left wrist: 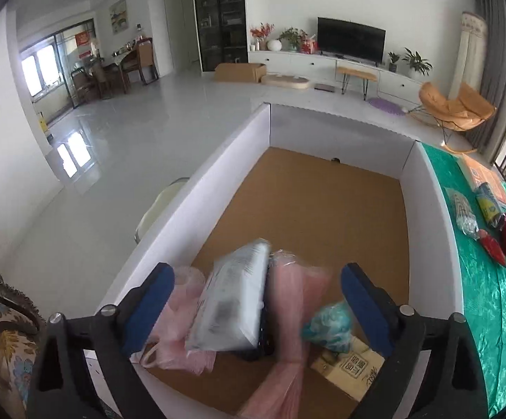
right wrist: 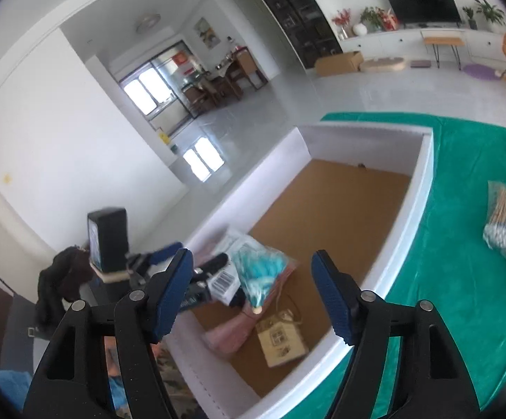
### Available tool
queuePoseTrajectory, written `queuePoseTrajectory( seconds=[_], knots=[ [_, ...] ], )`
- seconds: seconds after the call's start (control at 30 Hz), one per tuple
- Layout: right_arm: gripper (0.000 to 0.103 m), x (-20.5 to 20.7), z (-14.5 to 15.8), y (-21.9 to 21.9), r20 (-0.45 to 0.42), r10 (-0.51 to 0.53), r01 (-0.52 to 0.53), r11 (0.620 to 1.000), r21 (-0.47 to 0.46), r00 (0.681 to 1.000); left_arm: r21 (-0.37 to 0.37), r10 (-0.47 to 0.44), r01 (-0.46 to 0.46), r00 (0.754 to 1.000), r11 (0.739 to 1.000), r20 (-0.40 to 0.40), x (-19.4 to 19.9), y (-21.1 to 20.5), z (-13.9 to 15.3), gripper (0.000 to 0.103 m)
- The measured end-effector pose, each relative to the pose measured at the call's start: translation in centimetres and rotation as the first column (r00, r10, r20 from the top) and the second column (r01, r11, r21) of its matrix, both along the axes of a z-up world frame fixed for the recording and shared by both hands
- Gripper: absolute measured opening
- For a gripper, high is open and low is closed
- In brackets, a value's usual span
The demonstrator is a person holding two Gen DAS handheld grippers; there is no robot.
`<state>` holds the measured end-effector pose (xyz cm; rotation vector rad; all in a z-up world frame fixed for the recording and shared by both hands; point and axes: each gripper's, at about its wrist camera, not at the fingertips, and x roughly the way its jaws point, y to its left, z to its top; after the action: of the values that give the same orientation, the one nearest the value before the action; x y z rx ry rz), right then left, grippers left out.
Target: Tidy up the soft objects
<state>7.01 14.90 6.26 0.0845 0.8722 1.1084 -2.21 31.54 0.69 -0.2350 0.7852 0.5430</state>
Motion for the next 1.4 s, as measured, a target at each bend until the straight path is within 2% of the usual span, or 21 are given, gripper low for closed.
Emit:
queuePoseTrajectory(
  seconds=[0.07, 0.17, 0.2, 0.27, 0.33, 0.37, 0.43, 0.47, 0.53, 0.6, 0.7, 0.8, 0.9, 1.0, 1.13, 1.2, 1.4],
  knots=[
    [0.074, 0.3, -1.2, -1.9, 0.043, -0.053, 0.055, 0.998, -0.043, 0.998, -0.004, -0.026, 0.026, 0.999, 1.0, 0.032, 0.6, -1.4, 0.3, 0.096],
    [0.074, 0.7, -4.0, -7.4, 0.16, -0.186, 0.21, 0.967, -0.144, 0.969, -0.037, -0.137, 0.141, 0.985, 0.989, 0.102, 2.0, -4.8, 1.2, 0.096],
    [0.074, 1.2, -5.4, -9.9, 0.206, -0.25, 0.29, 0.938, -0.192, 0.946, -0.04, -0.174, 0.179, 0.978, 0.983, 0.117, 2.3, -5.9, 1.4, 0.096],
    [0.074, 2.1, -8.2, -14.5, 0.258, -0.357, 0.421, 0.866, -0.269, 0.898, -0.039, -0.284, 0.293, 0.947, 0.955, 0.147, 3.4, -9.5, 2.1, 0.096],
    [0.074, 2.8, -11.1, -18.8, 0.315, -0.459, 0.55, 0.763, -0.34, 0.831, -0.039, -0.376, 0.386, 0.912, 0.921, 0.162, 4.2, -13.2, 2.2, 0.097],
    [0.074, 2.9, -12.5, -21.4, 0.354, -0.509, 0.617, 0.698, -0.363, 0.785, -0.045, -0.437, 0.449, 0.885, 0.893, 0.159, 4.9, -15.7, 2.1, 0.099],
    [0.074, 3.1, -13.8, -24.5, 0.382, -0.574, 0.689, 0.621, -0.373, 0.724, -0.066, -0.521, 0.533, 0.842, 0.844, 0.14, 6.1, -19.7, 1.2, 0.101],
    [0.074, 2.9, -14.4, -26.5, 0.385, -0.618, 0.728, 0.582, -0.363, 0.686, -0.078, -0.544, 0.555, 0.829, 0.828, 0.125, 6.6, -21.2, 0.5, 0.101],
    [0.074, 2.8, -14.9, -29.4, 0.388, -0.672, 0.776, 0.534, -0.337, 0.631, -0.115, -0.582, 0.589, 0.808, 0.8, 0.092, 8.7, -24.0, -1.4, 0.101],
    [0.074, 2.9, -15.4, -30.8, 0.372, -0.703, 0.793, 0.499, -0.349, 0.606, -0.15, -0.582, 0.584, 0.811, 0.798, 0.058, 10.4, -25.7, -3.5, 0.101],
    [0.073, 3.3, -15.1, -31.9, 0.347, -0.733, 0.807, 0.48, -0.344, 0.585, -0.154, -0.549, 0.543, 0.836, 0.826, 0.005, 13.3, -26.8, -6.7, 0.101],
    [0.074, 4.5, -15.6, -33.0, 0.327, -0.744, 0.805, 0.475, -0.356, 0.583, -0.135, -0.517, 0.507, 0.854, 0.851, -0.055, 15.7, -27.3, -9.5, 0.1],
    [0.074, 4.9, -16.1, -33.2, 0.298, -0.757, 0.801, 0.466, -0.376, 0.581, -0.128, -0.498, 0.486, 0.863, 0.864, -0.081, 17.0, -27.3, -11.0, 0.101],
    [0.077, 4.5, -16.2, -32.9, 0.278, -0.767, 0.799, 0.463, -0.384, 0.578, -0.115, -0.497, 0.486, 0.862, 0.866, -0.097, 18.0, -27.4, -12.3, 0.1],
    [0.082, 4.3, -16.5, -31.8, 0.29, -0.75, 0.785, 0.465, -0.408, 0.595, -0.102, -0.491, 0.481, 0.862, 0.871, -0.122, 18.8, -27.2, -13.6, 0.101],
    [0.084, 4.3, -16.6, -31.5, 0.294, -0.743, 0.78, 0.466, -0.417, 0.601, -0.088, -0.485, 0.478, 0.87, 0.874, -0.089, 18.6, -27.0, -13.8, 0.103],
    [0.085, 4.4, -16.6, -31.4, 0.292, -0.742, 0.779, 0.469, -0.417, 0.603, -0.09, -0.488, 0.481, 0.869, 0.872, -0.084, 18.6, -26.9, -13.9, 0.103]
  ],
)
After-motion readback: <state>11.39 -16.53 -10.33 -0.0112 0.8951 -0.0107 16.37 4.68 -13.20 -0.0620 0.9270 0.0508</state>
